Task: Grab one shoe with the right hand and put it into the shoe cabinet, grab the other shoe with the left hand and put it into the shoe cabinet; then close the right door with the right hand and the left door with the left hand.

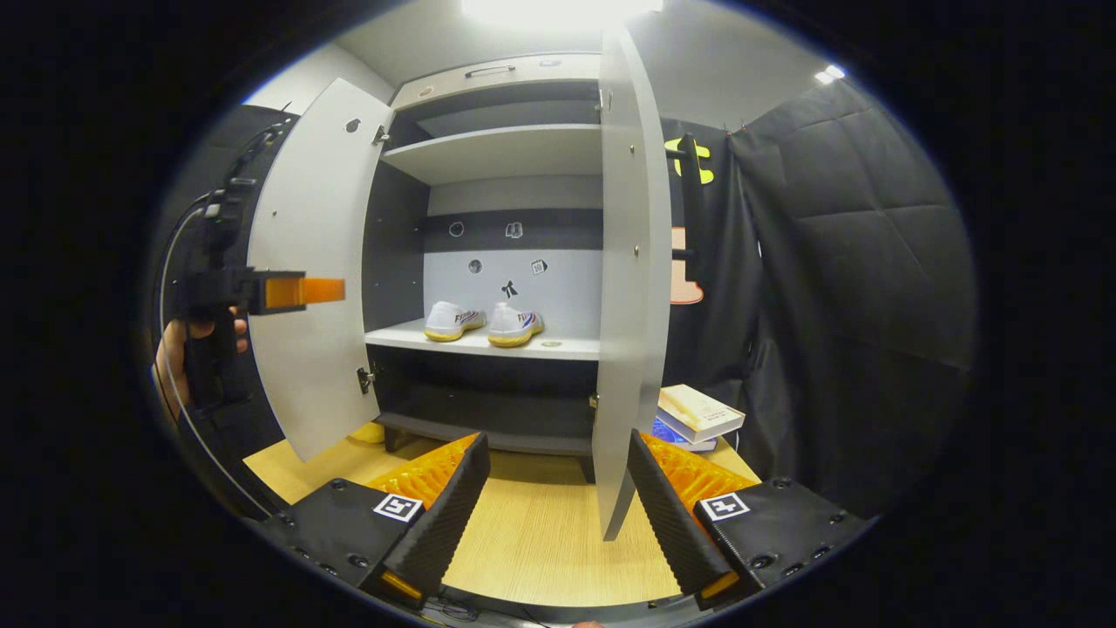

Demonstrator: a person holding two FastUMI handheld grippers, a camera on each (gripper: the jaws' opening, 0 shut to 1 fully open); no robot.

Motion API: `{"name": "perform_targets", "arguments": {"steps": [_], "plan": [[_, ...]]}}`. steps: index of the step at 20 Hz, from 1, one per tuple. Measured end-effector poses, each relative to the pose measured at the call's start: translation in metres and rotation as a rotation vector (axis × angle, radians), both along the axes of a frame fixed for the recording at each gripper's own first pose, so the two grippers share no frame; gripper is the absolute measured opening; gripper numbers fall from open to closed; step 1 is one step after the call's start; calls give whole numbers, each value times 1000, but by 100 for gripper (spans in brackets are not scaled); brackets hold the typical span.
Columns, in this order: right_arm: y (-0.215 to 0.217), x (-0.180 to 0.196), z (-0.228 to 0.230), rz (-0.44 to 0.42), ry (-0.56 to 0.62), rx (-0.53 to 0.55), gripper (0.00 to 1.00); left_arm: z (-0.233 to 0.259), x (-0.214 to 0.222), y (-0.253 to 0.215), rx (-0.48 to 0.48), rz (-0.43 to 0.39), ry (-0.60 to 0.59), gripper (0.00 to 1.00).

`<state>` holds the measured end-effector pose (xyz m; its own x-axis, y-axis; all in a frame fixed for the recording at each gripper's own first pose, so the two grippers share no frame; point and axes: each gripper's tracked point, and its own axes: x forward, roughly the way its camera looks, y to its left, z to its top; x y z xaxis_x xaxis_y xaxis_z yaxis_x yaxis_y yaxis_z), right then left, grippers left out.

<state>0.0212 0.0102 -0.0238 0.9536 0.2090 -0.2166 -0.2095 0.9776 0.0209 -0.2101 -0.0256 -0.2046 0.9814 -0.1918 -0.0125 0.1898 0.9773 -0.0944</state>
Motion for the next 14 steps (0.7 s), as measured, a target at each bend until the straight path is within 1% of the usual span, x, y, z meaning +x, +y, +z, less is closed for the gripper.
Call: {"name": "perform_targets", "arguments": {"steps": [2,3,6,9,10,11,12,13,14], "plan": [[-2,3,8,-8,-17,3,100,-4,-13,10,3,5,3,82],[-4,4,12,-12,-26,3,97,-7,-21,14,1,6,9,82],[-15,10,23,-45,-49,-6,97,-19,-37,26,-2,9,32,82],[-32,18,34,-92,-67,-6,96,-34,-47,29,9,1,63,81],[-39,20,39,-111,-77,-2,100,-40,-51,29,19,-3,77,81],[-48,23,44,-136,-86,-2,97,-44,-54,31,29,-5,87,81],[-58,27,49,-162,-92,-4,99,-45,-56,33,38,-4,92,81],[-67,29,54,-186,-101,-5,96,-46,-58,34,41,-4,94,81],[-76,32,60,-210,-110,-4,96,-46,-60,35,41,-9,92,81]]}}
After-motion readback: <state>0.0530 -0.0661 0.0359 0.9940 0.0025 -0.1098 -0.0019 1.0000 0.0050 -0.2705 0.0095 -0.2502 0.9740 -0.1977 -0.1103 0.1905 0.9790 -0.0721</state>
